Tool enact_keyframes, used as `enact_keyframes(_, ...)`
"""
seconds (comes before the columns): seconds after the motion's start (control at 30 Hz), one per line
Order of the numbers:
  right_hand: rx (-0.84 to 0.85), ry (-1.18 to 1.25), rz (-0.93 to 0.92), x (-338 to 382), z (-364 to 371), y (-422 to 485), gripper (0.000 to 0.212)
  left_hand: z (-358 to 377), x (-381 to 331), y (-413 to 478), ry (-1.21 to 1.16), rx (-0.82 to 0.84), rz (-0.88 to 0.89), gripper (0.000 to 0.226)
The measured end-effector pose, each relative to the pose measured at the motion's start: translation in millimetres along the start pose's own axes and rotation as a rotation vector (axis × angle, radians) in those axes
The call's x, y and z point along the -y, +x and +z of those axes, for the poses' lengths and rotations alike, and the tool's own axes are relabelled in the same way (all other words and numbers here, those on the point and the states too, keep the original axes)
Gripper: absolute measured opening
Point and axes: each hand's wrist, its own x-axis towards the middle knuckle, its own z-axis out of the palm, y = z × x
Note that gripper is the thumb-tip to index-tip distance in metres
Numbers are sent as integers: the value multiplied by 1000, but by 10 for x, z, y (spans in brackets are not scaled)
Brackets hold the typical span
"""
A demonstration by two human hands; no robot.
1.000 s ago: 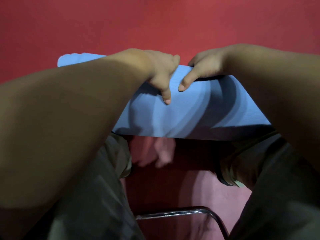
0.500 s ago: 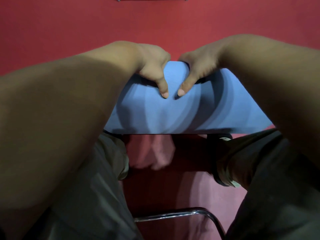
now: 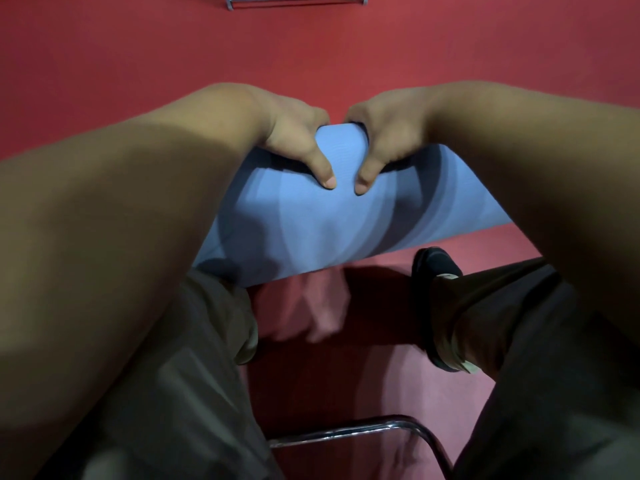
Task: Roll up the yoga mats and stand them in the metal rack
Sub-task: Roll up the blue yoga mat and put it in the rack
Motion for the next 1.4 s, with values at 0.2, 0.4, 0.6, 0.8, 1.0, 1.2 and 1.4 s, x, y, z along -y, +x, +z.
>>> enact_keyframes(0.2, 37, 117, 34, -53, -10, 12, 72, 55, 4, -31, 86, 43, -43, 150)
enact_keyframes(0.4, 44, 235, 81, -96, 23, 42, 62, 88, 39, -33, 202, -83, -40, 126)
enact_keyframes(0.6, 85, 250, 68, -30, 3, 78, 66, 58, 94, -70, 189, -82, -65, 111)
enact_keyframes(0.8, 96, 120, 21, 60, -45, 117, 66, 29, 153, -35, 112, -28, -77, 104)
enact_keyframes(1.0, 102, 27, 19, 139, 2, 158, 112, -25, 127, -39, 79, -11, -82, 87)
enact_keyframes(1.2, 66, -14, 36, 149, 13, 128, 117, -42, 107, -48, 25, 45, -90, 77)
enact_keyframes(1.4, 34, 18, 33, 42, -1, 83, 88, -26, 68, 9, 3, 46, -79, 102)
